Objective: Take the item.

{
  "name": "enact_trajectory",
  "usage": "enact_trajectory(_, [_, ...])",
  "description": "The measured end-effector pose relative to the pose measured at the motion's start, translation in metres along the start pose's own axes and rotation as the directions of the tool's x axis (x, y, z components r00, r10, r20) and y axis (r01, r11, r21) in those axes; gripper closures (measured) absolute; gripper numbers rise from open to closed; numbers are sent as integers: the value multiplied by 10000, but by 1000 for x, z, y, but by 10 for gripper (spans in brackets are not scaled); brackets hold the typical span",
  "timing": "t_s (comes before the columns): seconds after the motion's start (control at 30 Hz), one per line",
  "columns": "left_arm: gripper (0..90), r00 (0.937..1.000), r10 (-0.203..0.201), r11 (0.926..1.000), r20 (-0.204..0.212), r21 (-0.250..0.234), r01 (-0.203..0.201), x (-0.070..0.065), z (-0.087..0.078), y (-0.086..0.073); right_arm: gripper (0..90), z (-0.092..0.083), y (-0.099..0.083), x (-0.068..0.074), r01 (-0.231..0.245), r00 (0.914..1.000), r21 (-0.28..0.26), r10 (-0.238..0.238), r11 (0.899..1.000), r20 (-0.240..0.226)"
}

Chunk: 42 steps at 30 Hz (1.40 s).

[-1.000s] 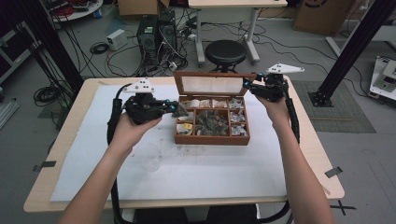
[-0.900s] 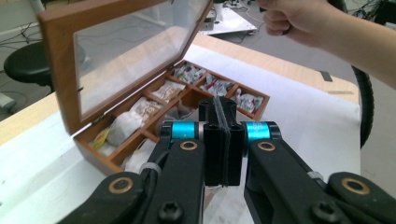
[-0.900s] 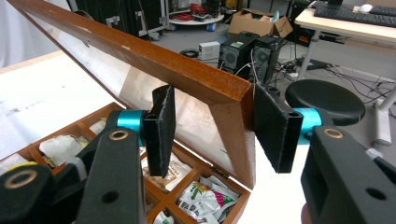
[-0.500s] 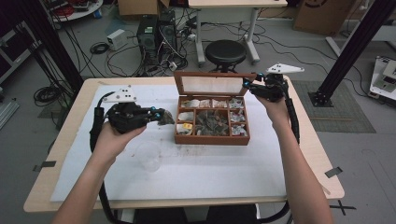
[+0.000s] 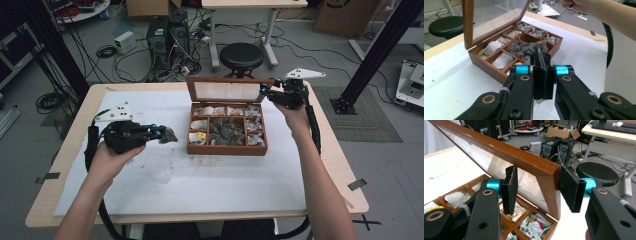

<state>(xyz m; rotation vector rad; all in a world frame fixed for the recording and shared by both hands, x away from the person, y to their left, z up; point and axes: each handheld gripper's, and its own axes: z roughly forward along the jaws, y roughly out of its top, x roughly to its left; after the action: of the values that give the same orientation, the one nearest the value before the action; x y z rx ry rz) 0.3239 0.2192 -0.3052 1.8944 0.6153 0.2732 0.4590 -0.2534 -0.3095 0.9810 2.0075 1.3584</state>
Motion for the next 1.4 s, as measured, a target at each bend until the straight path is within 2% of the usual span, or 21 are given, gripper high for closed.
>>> enact_trajectory(0.3, [892,10000,-85,9999,-9,-91,85,-7,-12,-20,511,0,0,0,-3,10000,16,3,10000,16])
enact_trajectory(0.57, [892,9997,-262,9997,14,-23,262,-12,-16,-35,510,0,0,0,32,10000,8,-32,10000,16])
enact_trajectory(0.87, [891,9984,-537,9985,-154,88,538,-11,-19,-54,510,0,0,0,38,10000,11,-38,10000,5])
enact_trajectory(1.07, [892,9978,-641,9975,-165,291,646,-9,-17,-61,510,0,0,0,46,10000,4,-46,10000,12])
enact_trajectory(1.4, [891,9971,-747,9965,-175,363,753,-8,-13,-67,510,0,0,0,66,10000,16,-66,10000,-7])
